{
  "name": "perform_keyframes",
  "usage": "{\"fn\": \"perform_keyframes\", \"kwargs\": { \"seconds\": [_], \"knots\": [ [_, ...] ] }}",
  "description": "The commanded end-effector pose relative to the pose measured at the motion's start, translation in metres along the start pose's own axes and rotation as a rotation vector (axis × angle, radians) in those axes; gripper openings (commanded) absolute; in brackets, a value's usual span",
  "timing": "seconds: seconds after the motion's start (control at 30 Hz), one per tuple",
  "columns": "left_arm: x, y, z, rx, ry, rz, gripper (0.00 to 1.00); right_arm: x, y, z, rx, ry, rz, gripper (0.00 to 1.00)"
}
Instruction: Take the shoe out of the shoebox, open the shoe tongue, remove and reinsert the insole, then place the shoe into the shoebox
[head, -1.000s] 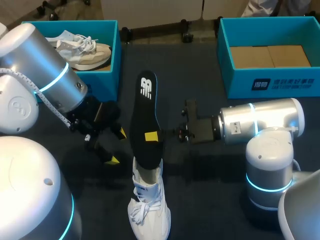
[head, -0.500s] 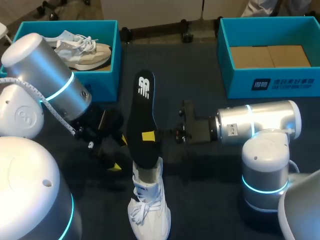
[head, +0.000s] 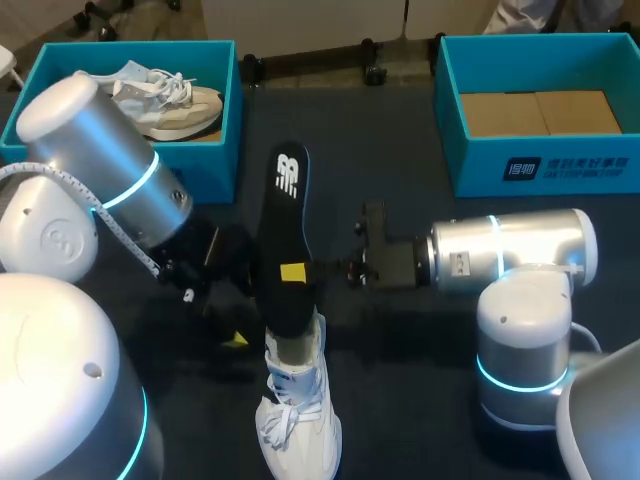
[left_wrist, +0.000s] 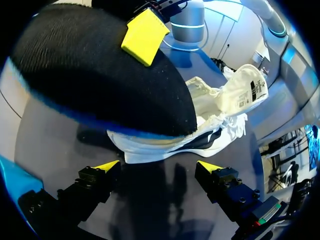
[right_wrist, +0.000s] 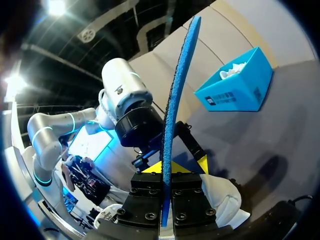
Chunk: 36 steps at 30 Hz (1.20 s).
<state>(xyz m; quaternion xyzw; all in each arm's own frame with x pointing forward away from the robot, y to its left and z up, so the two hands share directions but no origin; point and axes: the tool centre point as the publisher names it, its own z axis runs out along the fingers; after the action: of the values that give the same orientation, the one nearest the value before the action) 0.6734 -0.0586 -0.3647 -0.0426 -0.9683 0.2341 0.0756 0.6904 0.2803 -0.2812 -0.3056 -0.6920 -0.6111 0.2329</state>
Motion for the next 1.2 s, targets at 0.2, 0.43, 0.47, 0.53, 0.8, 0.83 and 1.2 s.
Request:
{"fn": "perform_keyframes", "kwargs": {
  "seconds": [0.2,0.43,0.47,0.53,0.8,0.83,1.2],
  "knots": [
    [0.001,0.000,0.007,0.004,-0.011,0.001,1.00,-0.001,-0.009,0.001,-0.026,-0.008,0.024,0.00],
    [0.001,0.000,0.007,0.004,-0.011,0.001,1.00,-0.005,-0.015,0.000,-0.039,-0.009,0.058,0.00],
    [0.001,0.000,0.007,0.004,-0.011,0.001,1.00,-0.006,-0.015,0.001,-0.039,-0.010,0.060,0.00],
    [0.001,0.000,0.007,0.004,-0.011,0.001,1.00,-0.008,-0.017,0.001,-0.042,-0.009,0.069,0.00],
    [0.001,0.000,0.007,0.004,-0.011,0.001,1.00,-0.006,-0.013,-0.003,-0.050,-0.023,0.055,0.00],
    [0.001,0.000,0.007,0.004,-0.011,0.001,1.00,-0.006,-0.012,-0.003,-0.049,-0.026,0.052,0.00],
    [0.001,0.000,0.007,0.004,-0.011,0.001,1.00,-0.012,-0.006,-0.010,-0.052,-0.013,-0.013,0.00]
  ]
}}
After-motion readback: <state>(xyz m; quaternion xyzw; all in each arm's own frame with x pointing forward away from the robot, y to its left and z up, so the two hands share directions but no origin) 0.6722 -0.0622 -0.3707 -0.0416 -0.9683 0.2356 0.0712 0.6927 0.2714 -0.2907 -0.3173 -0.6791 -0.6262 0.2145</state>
